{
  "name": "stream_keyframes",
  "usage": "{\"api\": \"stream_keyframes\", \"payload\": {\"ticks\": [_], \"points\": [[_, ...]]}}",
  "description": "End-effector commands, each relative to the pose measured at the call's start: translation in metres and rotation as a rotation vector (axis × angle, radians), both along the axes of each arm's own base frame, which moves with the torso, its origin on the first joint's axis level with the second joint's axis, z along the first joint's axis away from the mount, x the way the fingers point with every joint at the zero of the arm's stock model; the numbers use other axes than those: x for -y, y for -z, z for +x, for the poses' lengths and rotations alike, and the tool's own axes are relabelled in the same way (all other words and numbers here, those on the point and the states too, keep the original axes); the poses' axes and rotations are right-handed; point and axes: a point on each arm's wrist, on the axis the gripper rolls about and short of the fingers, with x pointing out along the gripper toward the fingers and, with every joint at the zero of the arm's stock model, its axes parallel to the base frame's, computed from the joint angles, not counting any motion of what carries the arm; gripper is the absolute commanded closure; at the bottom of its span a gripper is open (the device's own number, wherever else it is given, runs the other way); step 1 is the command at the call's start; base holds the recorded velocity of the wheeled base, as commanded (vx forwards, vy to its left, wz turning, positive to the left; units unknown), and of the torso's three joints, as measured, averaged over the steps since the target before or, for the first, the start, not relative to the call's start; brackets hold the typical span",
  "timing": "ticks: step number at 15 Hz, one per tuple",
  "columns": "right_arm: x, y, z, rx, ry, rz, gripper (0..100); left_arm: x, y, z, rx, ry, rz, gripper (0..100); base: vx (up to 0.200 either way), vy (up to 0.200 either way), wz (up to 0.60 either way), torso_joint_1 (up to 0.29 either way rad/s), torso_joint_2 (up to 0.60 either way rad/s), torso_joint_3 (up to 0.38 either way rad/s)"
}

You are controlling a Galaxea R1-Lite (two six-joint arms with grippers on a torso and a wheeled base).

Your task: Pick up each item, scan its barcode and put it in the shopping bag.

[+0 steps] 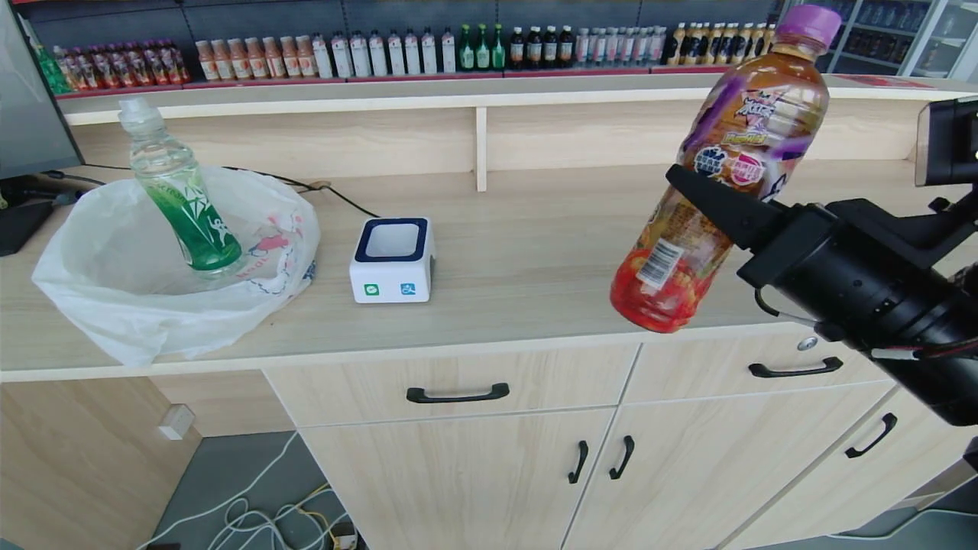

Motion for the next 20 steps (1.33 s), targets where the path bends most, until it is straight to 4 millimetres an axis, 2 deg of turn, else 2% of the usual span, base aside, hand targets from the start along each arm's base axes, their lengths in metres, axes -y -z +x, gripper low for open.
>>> {"api": "stream_keyframes", "payload": {"ticks": [1,5,7,9,11,14,17,20], "points": [[-0.020,0.024,0.020,-0.013,-0.128,0.026,100,0.000,0.000,0.000,0.000,0.000,0.000,0,0.000,0.000,0.00,0.000,0.00,0.000],[-0.032,0.022,0.009,-0.080,-0.268,0.140,100,0.000,0.000,0.000,0.000,0.000,0.000,0,0.000,0.000,0.00,0.000,0.00,0.000],[-0.042,0.020,-0.004,-0.124,-0.353,0.179,100,0.000,0.000,0.000,0.000,0.000,0.000,0,0.000,0.000,0.00,0.000,0.00,0.000],[-0.049,0.027,-0.016,-0.169,-0.406,0.174,100,0.000,0.000,0.000,0.002,0.000,0.000,0,0.000,0.000,0.00,0.000,0.00,0.000],[-0.050,0.030,-0.020,-0.183,-0.419,0.170,100,0.000,0.000,0.000,0.000,0.000,0.000,0,0.000,0.000,0.00,0.000,0.00,0.000],[-0.058,0.016,-0.042,-0.209,-0.547,0.243,100,0.000,0.000,0.000,0.000,0.000,0.000,0,0.000,0.000,0.00,0.000,0.00,0.000],[-0.063,0.018,-0.044,-0.223,-0.564,0.242,100,0.000,0.000,0.000,0.000,0.000,0.000,0,0.000,0.000,0.00,0.000,0.00,0.000],[-0.065,0.005,-0.043,-0.198,-0.587,0.283,100,0.000,0.000,0.000,0.000,0.000,0.000,0,0.000,0.000,0.00,0.000,0.00,0.000]]}}
